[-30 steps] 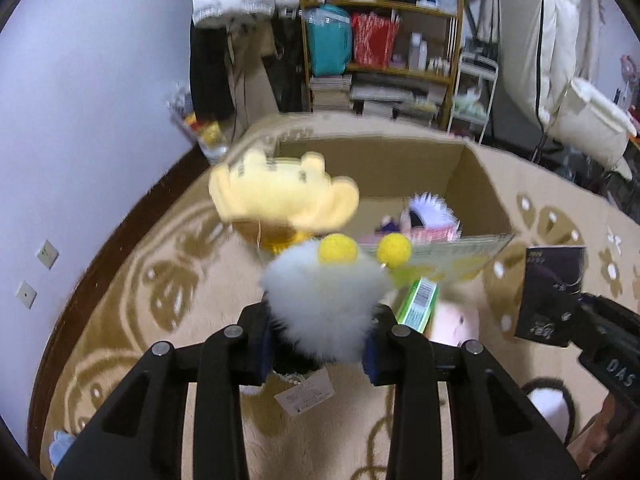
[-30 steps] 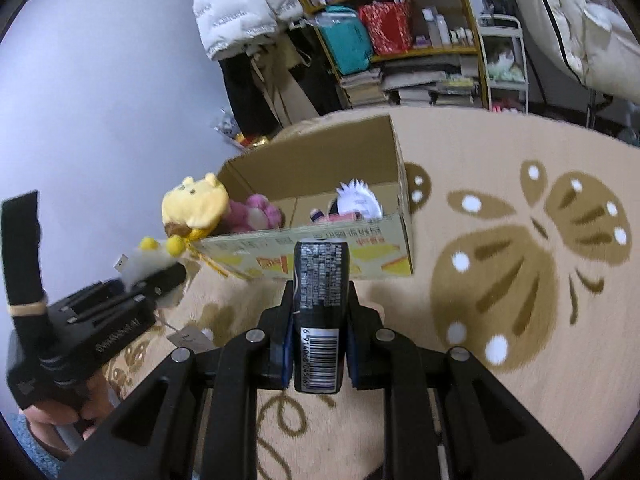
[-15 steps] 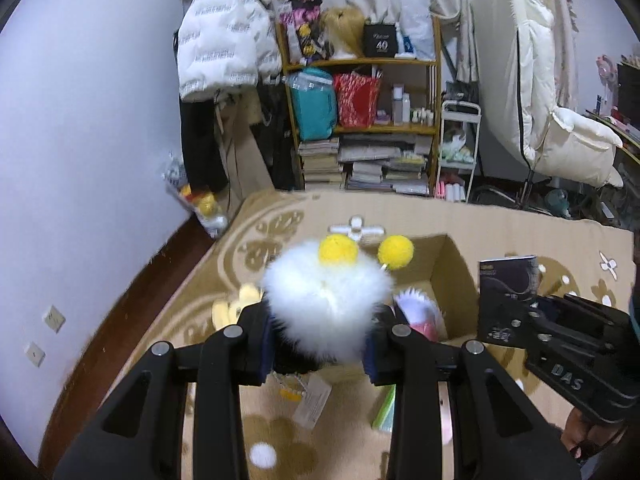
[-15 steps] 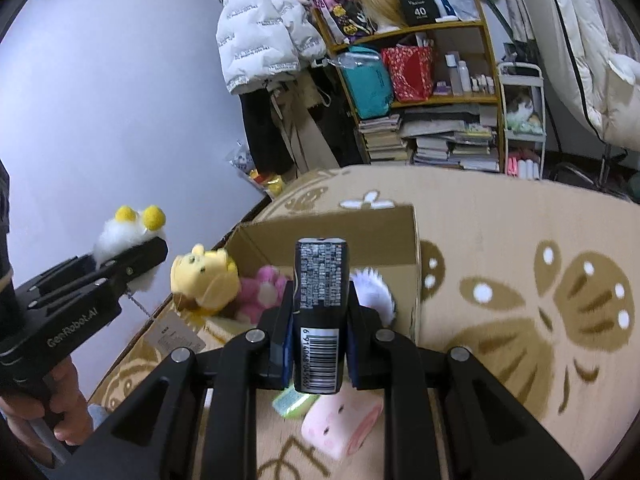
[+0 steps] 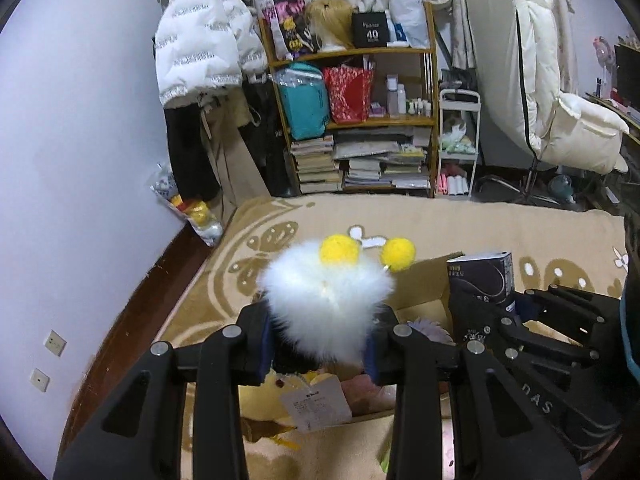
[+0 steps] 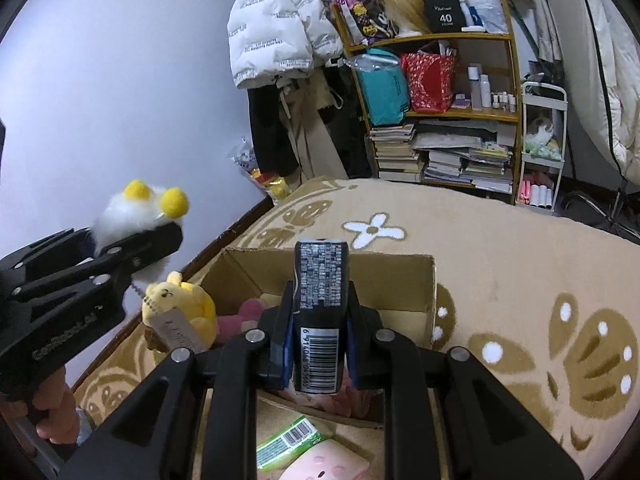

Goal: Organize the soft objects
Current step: 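Carry the white chick with the left tool while the right tool carries the black box over the cardboard box, then open both grippers to drop the chick and black box into the box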

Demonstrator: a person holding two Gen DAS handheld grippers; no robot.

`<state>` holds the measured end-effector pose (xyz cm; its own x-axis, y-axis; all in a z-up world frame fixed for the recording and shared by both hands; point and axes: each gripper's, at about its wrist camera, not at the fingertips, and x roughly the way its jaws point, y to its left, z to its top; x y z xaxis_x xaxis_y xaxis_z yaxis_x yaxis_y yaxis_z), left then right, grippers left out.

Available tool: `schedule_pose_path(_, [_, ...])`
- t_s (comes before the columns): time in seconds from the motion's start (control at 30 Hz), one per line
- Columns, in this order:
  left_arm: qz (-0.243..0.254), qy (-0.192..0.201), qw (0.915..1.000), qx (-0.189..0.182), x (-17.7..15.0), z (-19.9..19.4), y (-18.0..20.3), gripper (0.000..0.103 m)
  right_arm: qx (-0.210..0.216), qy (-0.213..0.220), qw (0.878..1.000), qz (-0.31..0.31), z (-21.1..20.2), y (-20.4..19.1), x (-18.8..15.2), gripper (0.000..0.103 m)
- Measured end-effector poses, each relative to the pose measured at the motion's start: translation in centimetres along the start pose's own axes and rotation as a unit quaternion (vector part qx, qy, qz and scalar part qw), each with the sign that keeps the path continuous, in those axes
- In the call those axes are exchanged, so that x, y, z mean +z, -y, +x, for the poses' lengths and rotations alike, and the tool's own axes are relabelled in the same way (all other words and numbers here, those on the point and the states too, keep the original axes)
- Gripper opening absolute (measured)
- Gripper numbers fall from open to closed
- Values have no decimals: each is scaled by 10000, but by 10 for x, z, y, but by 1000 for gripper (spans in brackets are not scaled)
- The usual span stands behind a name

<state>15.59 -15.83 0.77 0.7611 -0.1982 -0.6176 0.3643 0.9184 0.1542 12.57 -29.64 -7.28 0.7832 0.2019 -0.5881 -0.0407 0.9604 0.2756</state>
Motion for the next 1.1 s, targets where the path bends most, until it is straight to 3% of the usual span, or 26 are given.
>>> schedule_pose_path(0.27, [-106, -477, 9987, -166, -10, 43, 2, 35, 19, -184, 9998, -31, 20, 10, -5, 21])
schedule_pose_path(0.5, [-60, -598, 9981, -124, -14, 57, 4, 39, 45, -294, 9995, 57, 29, 18, -8, 22])
schedule_pose_path(0.6, [-136, -625, 9979, -82, -15, 59, 2, 53, 64, -312, 9995, 75, 30, 19, -8, 23])
schedule_pose_path(0.67, [-163, -580, 9982, -31, -16, 59, 1, 57, 42, -319, 9995, 77, 31, 19, -9, 23])
schedule_pose_path(0.73, [-168, -559, 9983, 16, -16, 58, 0, 73, 32, -358, 9993, 86, 32, 20, -9, 23])
schedule_pose_path(0.77, [-173, -585, 9981, 49, -16, 58, 0, 75, 32, -384, 9992, 95, 32, 20, -10, 25])
schedule_pose_path(0.83, [-198, -590, 9980, 143, -17, 58, -2, 79, 34, -391, 9991, 131, 31, 21, -10, 46])
schedule_pose_path(0.9, [-174, -569, 9980, 228, -18, 55, -3, 86, 50, -323, 9993, 172, 27, 21, -10, 61])
schedule_pose_path(0.97, [-166, -597, 9977, 291, -17, 54, -5, 90, 29, -320, 9993, 182, 25, 21, -11, 68])
schedule_pose_path(1.1, [-277, -560, 9975, 328, -15, 45, -11, 97, -1, -323, 9993, 202, 20, 19, -10, 91])
